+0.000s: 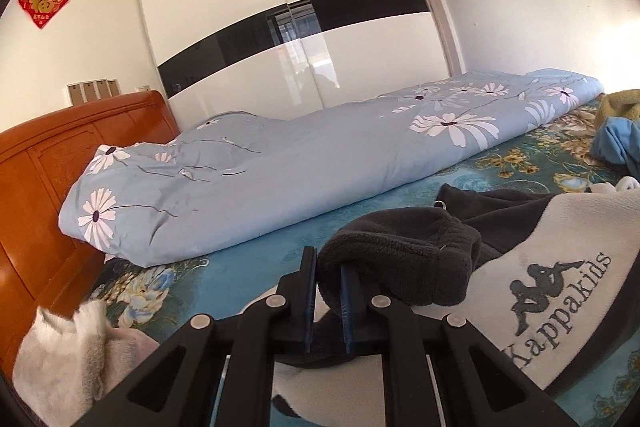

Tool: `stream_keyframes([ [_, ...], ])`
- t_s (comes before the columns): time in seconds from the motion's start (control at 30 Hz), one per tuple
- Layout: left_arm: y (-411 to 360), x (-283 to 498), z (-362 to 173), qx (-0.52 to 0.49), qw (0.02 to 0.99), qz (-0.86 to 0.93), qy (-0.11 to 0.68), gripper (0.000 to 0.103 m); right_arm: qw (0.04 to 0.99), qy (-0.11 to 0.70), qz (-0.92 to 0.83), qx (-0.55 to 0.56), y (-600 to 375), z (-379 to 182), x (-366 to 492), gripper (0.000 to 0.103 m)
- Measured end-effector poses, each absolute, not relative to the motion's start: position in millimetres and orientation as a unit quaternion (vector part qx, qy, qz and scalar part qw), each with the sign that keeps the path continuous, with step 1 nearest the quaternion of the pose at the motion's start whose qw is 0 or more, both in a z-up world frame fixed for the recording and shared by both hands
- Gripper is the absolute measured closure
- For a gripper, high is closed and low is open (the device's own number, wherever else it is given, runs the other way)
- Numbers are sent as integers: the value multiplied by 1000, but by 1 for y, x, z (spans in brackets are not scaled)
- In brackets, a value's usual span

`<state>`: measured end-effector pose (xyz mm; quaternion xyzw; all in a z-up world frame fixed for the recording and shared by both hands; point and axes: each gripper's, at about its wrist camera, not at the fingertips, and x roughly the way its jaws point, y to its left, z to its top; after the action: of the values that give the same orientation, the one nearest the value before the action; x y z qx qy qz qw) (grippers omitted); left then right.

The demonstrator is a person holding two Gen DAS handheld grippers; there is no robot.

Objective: Fold clothes

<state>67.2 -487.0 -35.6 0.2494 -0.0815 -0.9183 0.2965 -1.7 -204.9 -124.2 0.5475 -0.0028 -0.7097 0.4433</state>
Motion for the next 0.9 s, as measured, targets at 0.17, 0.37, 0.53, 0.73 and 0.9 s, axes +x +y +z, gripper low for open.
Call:
stream_keyframes([
  [0.17, -536, 86, -25, 249, 365, -892, -89, 91, 446, -7, -709, 547, -203, -120, 1, 60],
  [0.37, -650, 111, -13, 280, 493, -824, -13, 91, 449, -8, -719, 530, -194, -105, 5, 60],
  [0.53, -706, 154, -19, 295, 479, -814, 145, 85, 436, -20, -729, 527, -176, -100, 3, 60],
  [0.73, -653, 167, -24, 300, 400, -849, 173, 54, 420, -40, -750, 510, -147, -85, 5, 60],
  [0.9, -563, 171, -41, 310, 295, -888, 167, 40, 372, -45, -790, 484, -95, -73, 9, 60],
])
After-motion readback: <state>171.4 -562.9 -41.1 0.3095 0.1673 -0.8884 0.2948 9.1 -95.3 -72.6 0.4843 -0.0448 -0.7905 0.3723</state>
